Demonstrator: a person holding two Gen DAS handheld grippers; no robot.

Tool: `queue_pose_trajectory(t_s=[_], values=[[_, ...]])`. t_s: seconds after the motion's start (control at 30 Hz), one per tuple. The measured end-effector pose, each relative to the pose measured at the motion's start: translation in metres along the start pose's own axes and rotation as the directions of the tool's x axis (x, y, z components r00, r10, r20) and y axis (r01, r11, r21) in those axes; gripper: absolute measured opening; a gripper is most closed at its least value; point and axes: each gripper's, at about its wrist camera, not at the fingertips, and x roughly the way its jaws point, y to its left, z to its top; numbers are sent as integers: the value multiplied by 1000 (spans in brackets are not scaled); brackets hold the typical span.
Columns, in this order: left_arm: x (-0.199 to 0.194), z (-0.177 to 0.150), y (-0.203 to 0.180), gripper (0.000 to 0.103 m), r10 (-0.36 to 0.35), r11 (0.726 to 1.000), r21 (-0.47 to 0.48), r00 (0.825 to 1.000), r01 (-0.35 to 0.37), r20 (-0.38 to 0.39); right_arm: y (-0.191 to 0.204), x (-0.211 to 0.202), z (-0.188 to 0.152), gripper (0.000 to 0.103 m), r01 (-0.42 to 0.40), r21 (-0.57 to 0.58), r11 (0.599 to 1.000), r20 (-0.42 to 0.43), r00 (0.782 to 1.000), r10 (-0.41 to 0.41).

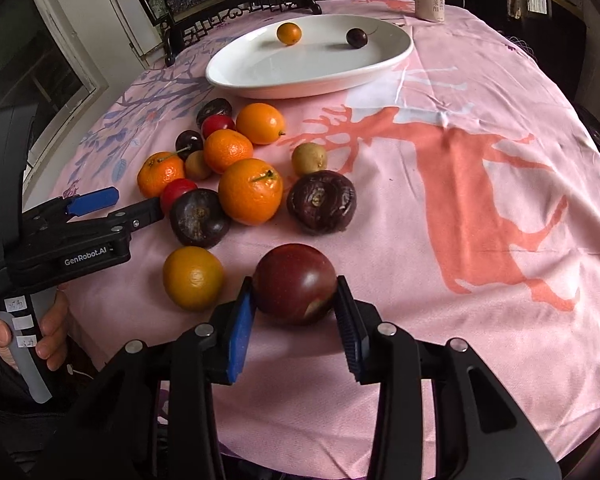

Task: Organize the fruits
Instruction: 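Grasp a red plum with the right tool while the left tool grasps a tangerine, drop both on plate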

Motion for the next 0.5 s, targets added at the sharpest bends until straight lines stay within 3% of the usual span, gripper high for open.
queue_pose_trajectory(t_s=[0.1, 0.17, 0.5], values=[[10, 10, -6, 69, -45, 999, 4, 999, 45, -13, -1, 0, 0, 40, -3, -2, 1000, 2, 1000, 4], [10, 15, -10, 45, -71, 997, 6, 998, 71, 0, -2, 0, 1, 40, -8, 1, 1000, 4, 1000, 8], [-23, 8, -11, 44, -117, 993, -14, 992, 118, 36, 6, -17, 10, 40, -30, -17, 999, 67, 997, 31]])
